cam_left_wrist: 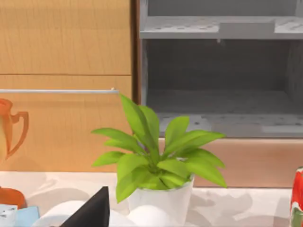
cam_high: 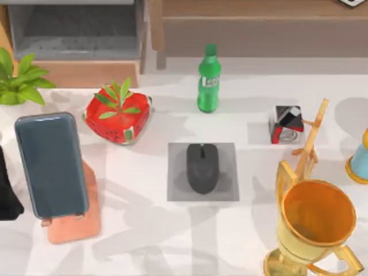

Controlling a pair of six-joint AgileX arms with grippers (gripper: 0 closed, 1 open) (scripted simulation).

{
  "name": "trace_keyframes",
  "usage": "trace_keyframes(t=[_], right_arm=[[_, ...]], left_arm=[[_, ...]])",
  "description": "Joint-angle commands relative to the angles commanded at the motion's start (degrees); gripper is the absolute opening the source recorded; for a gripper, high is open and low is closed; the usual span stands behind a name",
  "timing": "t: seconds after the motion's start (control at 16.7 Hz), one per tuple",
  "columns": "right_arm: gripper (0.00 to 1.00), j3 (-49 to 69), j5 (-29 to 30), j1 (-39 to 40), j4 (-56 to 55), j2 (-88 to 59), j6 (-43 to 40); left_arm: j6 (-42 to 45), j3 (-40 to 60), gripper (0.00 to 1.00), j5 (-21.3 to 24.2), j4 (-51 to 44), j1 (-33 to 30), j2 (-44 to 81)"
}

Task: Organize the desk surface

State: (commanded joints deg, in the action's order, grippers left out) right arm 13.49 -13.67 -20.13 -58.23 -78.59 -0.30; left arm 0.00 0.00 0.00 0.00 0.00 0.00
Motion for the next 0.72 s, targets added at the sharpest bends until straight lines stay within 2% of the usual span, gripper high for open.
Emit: trace_keyframes(t=[0.42, 0.72], right_arm=[[1.00, 10.6, -4.2, -2.9, -27.5, -36.5, 0.3], [1.00, 16.7, -5.5, -1.6, -37.9, -47.7, 0.4]], left_arm=[[0.0, 0.0, 1.00, 0.0, 0.0, 0.0, 0.0], [0.0, 0.0, 1.00, 0.0, 0.0, 0.0, 0.0]])
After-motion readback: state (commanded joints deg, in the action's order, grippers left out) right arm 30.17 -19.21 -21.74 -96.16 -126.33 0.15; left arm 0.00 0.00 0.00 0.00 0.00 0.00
